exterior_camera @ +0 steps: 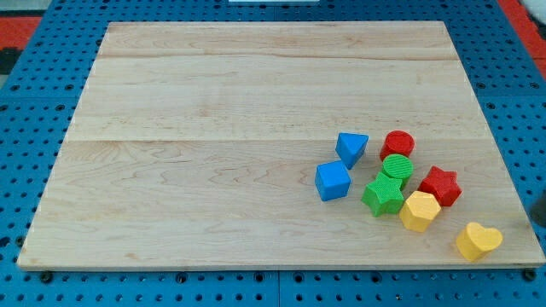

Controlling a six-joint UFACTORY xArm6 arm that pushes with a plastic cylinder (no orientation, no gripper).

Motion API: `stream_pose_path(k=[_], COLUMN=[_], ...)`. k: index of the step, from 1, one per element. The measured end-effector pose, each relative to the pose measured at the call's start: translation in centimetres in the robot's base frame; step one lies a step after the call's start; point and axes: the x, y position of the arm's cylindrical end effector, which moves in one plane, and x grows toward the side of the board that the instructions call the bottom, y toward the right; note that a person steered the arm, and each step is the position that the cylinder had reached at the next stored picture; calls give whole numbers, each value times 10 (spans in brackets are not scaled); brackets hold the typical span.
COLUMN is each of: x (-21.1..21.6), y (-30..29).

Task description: Push the yellow heart to the right of the yellow hexagon

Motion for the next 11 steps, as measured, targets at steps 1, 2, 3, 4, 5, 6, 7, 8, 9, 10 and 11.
stream_pose_path(k=[1,2,3,4,5,6,7,8,9,10,11], x=[29,32,32,32,33,32,8,9,28,21,-41], y=[2,-24,-34,-68,-90,-93,-101,-103,-98,-104,-125])
